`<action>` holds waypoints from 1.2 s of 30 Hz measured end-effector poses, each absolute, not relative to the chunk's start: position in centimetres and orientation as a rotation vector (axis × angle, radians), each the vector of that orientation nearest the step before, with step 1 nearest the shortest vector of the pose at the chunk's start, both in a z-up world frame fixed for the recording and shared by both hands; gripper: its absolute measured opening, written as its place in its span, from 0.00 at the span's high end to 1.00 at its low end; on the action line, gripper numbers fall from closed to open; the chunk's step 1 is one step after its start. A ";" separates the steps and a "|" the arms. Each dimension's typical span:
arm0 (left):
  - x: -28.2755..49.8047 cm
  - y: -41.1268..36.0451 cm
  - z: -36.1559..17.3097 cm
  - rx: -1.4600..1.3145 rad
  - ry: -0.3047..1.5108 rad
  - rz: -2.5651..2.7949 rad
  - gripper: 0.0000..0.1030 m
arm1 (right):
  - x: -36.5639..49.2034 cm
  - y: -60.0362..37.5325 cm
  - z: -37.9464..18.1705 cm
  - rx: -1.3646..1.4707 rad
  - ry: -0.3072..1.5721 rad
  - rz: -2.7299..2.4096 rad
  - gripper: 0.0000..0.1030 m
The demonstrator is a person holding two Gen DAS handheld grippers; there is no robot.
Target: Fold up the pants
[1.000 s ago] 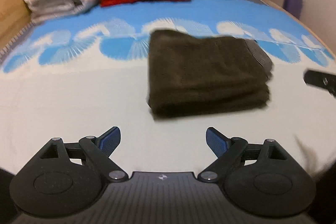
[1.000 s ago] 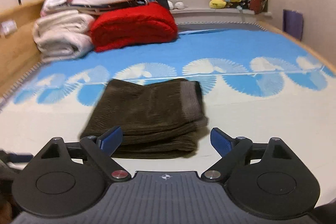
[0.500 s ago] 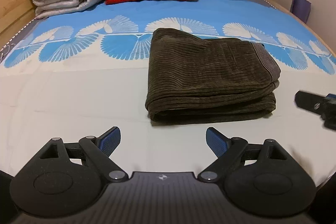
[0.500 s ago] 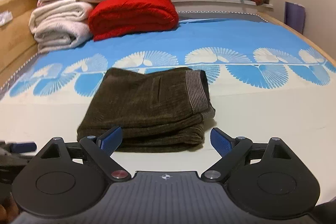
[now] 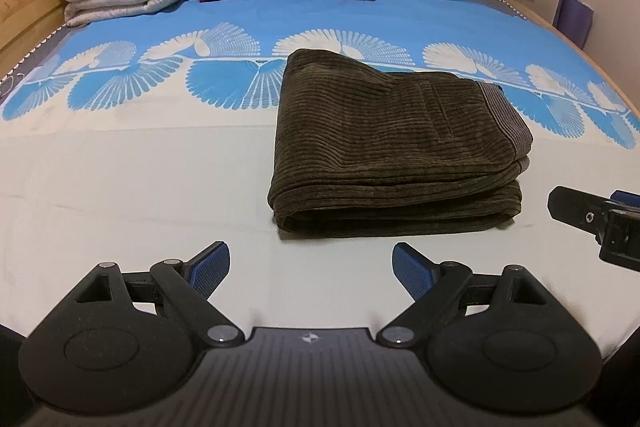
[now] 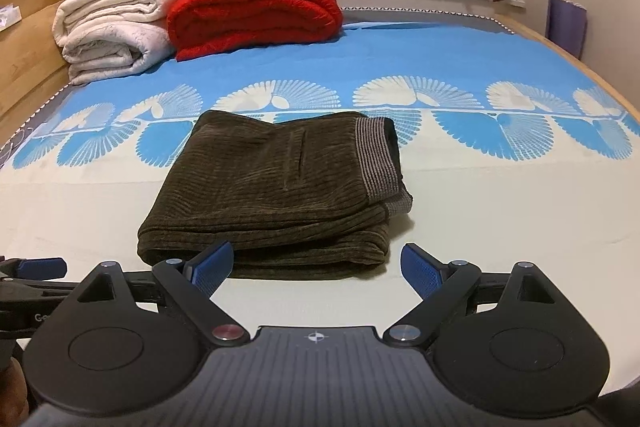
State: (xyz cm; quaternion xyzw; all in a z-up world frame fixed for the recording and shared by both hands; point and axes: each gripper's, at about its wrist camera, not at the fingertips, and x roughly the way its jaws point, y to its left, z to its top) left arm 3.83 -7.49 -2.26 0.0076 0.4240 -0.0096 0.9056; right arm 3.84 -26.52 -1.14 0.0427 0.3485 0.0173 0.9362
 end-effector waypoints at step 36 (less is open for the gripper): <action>3.8 -7.5 -2.3 0.020 0.870 -0.026 0.11 | 3.8 -26.6 -1.1 0.074 0.720 0.048 0.11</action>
